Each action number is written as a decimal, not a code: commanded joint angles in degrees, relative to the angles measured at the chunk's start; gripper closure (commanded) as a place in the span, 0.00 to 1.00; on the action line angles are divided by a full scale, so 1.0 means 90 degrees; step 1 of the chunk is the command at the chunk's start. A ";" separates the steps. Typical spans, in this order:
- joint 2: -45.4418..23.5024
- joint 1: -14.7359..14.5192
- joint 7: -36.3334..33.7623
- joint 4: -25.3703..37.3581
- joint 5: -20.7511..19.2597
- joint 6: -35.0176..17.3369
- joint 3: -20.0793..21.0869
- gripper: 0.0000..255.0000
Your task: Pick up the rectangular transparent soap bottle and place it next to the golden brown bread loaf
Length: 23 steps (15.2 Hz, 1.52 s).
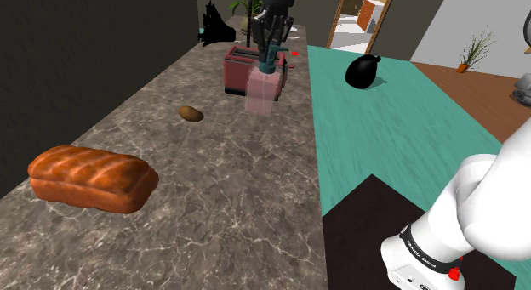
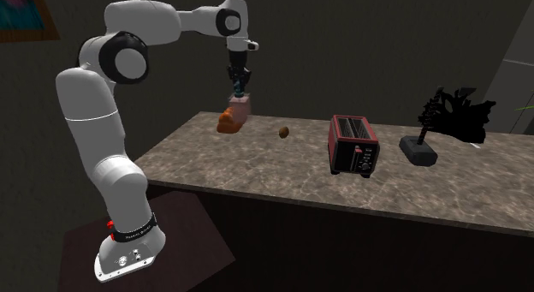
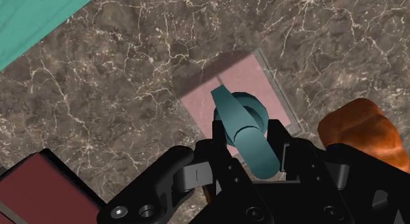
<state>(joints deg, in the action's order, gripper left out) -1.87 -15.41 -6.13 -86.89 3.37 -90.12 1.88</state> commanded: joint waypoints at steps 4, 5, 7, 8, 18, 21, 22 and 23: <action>-0.0284 -0.0380 -0.0728 0.0246 -0.0056 -0.0082 0.0342 1.00; -0.0361 -0.0463 -0.0874 0.0318 -0.0073 -0.0094 0.0407 1.00; -0.0536 -0.0629 -0.1165 0.0490 -0.0114 -0.0110 0.0534 1.00; -0.0634 -0.0714 -0.1309 0.0592 -0.0139 -0.0112 0.0597 1.00; -0.2067 -0.1696 -0.2690 0.2317 -0.0540 0.0147 0.1084 1.00; -0.2727 -0.2074 -0.3060 0.3239 -0.0716 0.0407 0.1162 1.00; -0.2994 -0.2216 -0.3174 0.3634 -0.0780 0.0534 0.1177 1.00; -0.3300 -0.2371 -0.3282 0.4103 -0.0850 0.0695 0.1186 1.00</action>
<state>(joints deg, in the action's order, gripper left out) -29.05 -35.47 -34.66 -53.79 -3.67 -85.11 12.46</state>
